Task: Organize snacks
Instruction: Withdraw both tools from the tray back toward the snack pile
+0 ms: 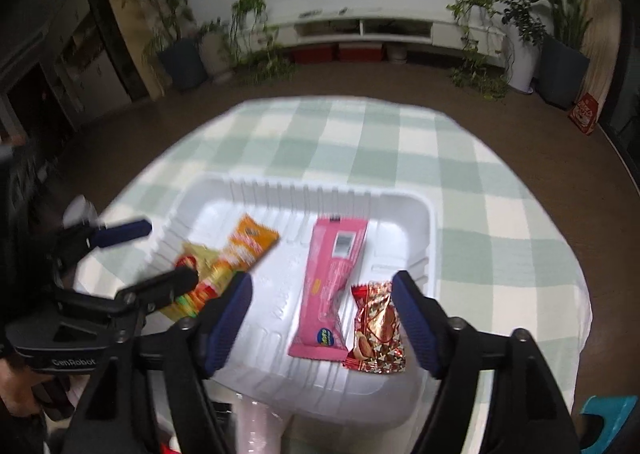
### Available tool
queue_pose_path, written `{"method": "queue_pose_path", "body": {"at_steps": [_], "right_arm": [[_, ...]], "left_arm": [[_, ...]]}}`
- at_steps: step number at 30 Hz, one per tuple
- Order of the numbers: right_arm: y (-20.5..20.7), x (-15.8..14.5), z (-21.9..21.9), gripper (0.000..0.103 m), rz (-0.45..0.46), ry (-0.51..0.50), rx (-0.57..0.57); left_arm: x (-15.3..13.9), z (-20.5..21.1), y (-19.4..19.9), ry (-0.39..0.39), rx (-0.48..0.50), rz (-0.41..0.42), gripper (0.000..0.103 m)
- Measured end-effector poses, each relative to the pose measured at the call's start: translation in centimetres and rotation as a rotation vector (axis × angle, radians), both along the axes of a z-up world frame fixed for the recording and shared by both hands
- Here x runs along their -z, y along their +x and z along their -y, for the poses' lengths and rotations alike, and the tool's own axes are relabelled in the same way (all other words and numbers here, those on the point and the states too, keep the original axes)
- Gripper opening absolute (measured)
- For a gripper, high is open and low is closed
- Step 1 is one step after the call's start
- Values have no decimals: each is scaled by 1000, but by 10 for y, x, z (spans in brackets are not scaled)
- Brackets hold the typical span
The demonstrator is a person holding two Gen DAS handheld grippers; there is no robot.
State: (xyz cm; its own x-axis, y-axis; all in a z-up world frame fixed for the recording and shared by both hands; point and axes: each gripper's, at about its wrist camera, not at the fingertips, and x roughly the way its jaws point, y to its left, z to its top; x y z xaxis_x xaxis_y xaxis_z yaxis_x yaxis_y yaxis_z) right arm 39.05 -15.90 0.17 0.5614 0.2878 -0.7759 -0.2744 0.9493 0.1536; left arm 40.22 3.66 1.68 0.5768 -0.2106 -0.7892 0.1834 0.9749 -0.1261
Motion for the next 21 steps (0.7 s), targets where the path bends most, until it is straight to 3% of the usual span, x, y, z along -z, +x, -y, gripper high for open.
{"method": "queue_pose_path", "body": {"at_steps": [5,10,15,21], "right_arm": [[-36,-52,28,89,119,162,65],[-100,-78,45,94,239,219,75],[-178,-59,53,95,279,230,85],[-246,-9,56,95,165,290,132]], "left_arm": [[-35,-19,-49,-25,-18,100,103],[-43,-41,-117,-100,-71,129,103],[-14,-33,-183,-142,-69,77,103],[47,-11,-233,-230,-97,-60,102]]}}
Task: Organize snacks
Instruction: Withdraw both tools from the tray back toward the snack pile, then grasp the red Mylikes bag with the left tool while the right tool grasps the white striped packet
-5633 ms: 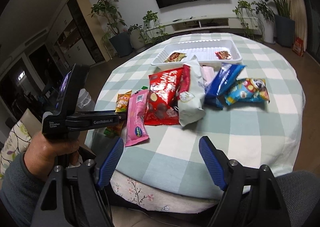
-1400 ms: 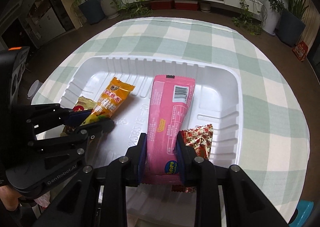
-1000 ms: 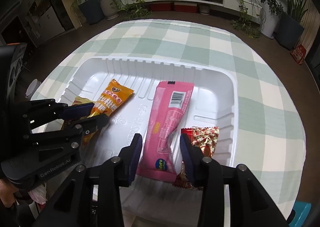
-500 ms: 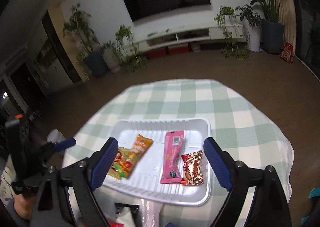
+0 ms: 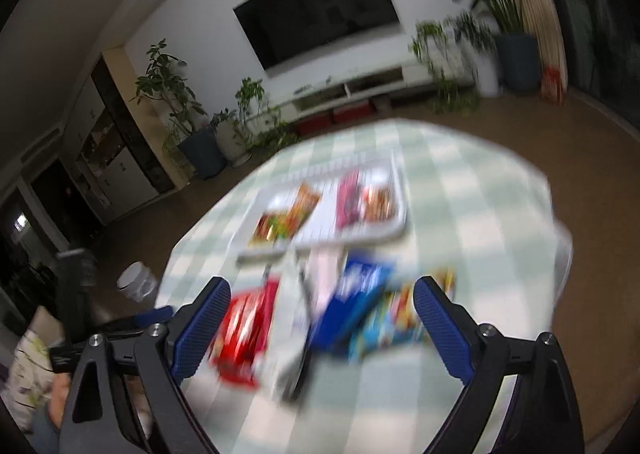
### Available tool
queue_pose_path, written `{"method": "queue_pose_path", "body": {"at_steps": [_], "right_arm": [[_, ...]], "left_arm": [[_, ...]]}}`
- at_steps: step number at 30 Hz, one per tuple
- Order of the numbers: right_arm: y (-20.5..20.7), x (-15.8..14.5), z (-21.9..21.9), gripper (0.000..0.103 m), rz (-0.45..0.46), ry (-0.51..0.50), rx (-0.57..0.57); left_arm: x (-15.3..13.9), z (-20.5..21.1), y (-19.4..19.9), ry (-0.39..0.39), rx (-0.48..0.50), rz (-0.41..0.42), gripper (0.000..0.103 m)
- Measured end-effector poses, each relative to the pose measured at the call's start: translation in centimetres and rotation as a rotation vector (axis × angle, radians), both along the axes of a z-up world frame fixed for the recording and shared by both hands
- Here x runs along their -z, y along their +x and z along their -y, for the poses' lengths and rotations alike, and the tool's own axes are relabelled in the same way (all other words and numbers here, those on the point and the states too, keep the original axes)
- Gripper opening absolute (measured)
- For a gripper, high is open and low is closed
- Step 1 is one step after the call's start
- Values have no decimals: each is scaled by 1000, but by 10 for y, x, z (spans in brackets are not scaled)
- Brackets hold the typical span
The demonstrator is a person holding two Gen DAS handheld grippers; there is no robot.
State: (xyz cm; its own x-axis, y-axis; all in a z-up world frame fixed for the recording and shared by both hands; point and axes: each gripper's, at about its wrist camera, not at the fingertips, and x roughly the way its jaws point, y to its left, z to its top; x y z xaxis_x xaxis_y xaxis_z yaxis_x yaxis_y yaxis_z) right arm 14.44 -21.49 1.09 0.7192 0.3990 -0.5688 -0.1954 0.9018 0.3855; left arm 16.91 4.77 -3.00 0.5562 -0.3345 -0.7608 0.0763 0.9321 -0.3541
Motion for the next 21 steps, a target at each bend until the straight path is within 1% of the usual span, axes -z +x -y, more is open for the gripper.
{"method": "queue_pose_path", "body": {"at_steps": [2,3,6,8,10,12,15,18,20,21], "right_arm": [[-17,15,-4,95,-42,18,-8],[-25,19,-8,95,-51,16,-20],[-44,29,-20,95,-51,-21,-51],[-51,34,-26,94,-50,-27,-65],[-56,39,-27,92,-62,-25,-69],[-56,44,-30,85,-82,-32,-68],[-56,49,-30,81,-103,-29,-62],[-58,51,-27,79,-104,-35,-51],[-59,52,-25,79,-102,-36,-47],[-58,51,-24,79,-103,-38,-45]], "left_arm": [[12,9,-9,-2,1,-22,102],[13,14,-13,14,2,-20,102],[9,23,-19,40,10,8,102],[7,26,-16,57,8,19,102],[6,28,-12,71,12,12,102],[7,32,-10,84,20,7,101],[7,31,5,90,24,-10,101],[12,37,13,94,40,-33,101],[15,42,17,101,52,-41,96],[16,44,20,110,51,-44,92]]}}
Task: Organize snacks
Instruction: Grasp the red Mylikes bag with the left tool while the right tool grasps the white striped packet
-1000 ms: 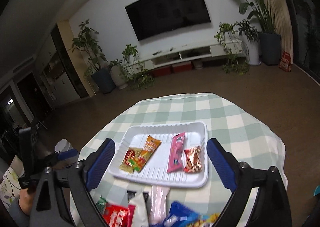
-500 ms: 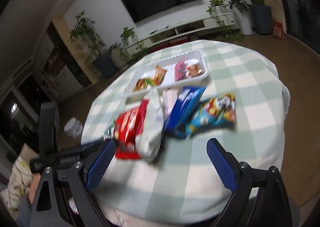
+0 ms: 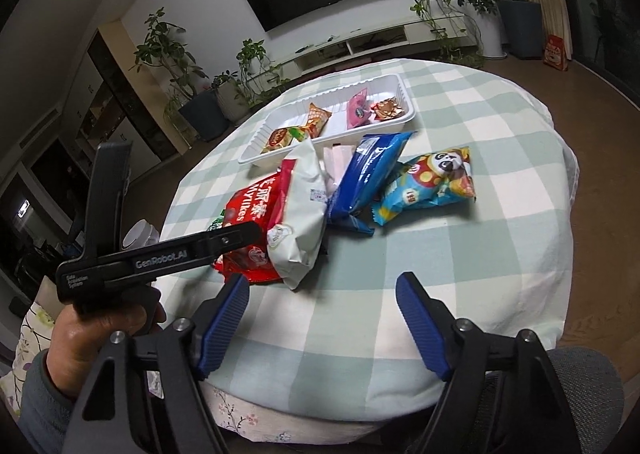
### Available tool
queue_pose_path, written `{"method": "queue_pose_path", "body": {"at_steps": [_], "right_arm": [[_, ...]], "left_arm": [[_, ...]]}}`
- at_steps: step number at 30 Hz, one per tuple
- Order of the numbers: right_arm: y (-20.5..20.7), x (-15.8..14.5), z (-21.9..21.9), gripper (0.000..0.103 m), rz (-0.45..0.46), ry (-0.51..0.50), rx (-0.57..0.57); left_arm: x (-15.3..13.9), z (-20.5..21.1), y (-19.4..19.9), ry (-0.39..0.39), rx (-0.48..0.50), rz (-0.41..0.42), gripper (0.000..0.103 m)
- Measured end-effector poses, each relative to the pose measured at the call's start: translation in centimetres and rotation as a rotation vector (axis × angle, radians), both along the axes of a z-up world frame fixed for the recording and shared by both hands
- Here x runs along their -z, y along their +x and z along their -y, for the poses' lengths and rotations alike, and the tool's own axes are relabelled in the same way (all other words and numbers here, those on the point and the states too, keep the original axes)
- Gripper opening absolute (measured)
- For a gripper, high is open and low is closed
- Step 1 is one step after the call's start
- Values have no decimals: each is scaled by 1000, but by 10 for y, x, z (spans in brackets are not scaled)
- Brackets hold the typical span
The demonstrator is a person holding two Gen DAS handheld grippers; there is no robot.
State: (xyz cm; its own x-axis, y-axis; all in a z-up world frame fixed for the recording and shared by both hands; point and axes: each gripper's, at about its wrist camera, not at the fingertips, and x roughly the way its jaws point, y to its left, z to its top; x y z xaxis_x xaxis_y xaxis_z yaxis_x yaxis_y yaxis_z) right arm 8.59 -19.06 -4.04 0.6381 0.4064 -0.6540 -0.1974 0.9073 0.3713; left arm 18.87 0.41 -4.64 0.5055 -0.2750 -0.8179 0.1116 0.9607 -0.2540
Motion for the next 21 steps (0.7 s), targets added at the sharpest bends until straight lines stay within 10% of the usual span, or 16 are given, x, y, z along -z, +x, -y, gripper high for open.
{"method": "queue_pose_path", "body": {"at_steps": [21], "right_arm": [[6,0,-5,77,-9,-18,-25]], "left_arm": [[1,-5,3,49,-13,26,39]]}}
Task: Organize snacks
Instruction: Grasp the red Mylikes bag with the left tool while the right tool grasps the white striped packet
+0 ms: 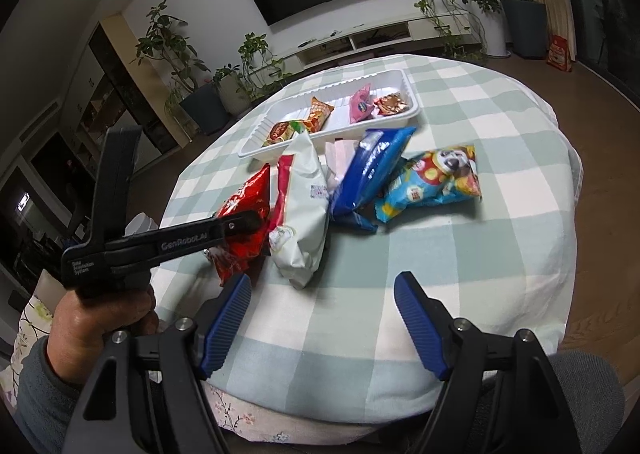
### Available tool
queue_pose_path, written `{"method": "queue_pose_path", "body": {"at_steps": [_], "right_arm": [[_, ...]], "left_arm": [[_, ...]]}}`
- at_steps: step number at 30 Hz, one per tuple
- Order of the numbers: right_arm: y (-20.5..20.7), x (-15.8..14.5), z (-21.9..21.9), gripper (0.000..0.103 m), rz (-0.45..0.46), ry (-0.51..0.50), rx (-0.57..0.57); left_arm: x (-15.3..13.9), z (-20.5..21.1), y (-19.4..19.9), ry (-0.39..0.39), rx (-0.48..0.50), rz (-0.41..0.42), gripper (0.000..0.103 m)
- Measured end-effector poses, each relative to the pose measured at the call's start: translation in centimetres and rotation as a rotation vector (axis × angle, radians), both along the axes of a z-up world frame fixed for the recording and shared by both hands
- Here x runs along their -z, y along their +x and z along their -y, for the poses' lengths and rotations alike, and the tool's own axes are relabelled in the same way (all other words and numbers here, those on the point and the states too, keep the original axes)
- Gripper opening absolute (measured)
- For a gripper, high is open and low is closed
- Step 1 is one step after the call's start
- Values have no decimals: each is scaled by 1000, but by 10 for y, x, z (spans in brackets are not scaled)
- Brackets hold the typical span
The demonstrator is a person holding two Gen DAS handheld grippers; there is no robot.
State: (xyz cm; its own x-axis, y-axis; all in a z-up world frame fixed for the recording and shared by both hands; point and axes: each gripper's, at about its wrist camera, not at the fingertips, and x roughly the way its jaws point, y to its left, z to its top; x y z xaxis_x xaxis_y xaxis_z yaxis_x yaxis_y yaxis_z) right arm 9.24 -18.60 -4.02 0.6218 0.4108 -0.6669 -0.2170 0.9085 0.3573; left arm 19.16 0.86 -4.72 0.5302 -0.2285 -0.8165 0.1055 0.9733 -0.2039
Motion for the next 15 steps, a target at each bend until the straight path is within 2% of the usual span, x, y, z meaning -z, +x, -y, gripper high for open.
{"method": "queue_pose_path", "body": {"at_steps": [6,9,15], "right_arm": [[26,-6,-19,76,-21,-28,-57],[42,-4,-33,71,-61,-34,-92],[64,6,-49,69,-123,-32,-107]], "left_arm": [[-2,-12,-13,-52,-11,15,36],[-3,-18,-22,-80,-11,21,34],[-4,-32,-36,-139,-20,37,34]]}}
